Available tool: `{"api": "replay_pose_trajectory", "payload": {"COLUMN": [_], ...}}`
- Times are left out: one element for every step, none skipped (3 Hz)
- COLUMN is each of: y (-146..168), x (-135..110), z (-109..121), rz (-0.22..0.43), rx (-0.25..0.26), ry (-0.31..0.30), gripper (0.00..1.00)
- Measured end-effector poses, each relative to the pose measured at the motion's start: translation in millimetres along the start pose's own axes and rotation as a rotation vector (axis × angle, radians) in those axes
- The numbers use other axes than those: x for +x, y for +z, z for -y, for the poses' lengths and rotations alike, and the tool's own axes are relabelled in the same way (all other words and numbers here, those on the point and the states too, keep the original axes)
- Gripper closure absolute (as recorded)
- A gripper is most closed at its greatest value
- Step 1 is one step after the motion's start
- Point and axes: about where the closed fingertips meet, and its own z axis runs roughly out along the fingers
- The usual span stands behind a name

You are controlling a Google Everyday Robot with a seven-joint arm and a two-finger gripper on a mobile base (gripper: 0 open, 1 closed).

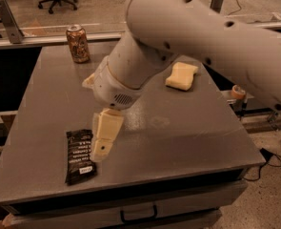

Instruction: Move rxbar chocolate near sponge

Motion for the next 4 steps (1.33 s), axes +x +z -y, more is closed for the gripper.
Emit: {"api": "replay_pose_trajectory", "payload": {"y": [36, 64, 79, 89], "x": [-19, -26, -24, -17], "z": [1, -9, -25, -40], "rz": [0.048, 0.073, 0.080, 0.068], "rx": [-0.028, -0.057, -0.067, -0.070], "ry": [-0.030, -0.008, 0.037, 0.082], "gripper": [0.00, 0.00, 0.00, 0.19]}}
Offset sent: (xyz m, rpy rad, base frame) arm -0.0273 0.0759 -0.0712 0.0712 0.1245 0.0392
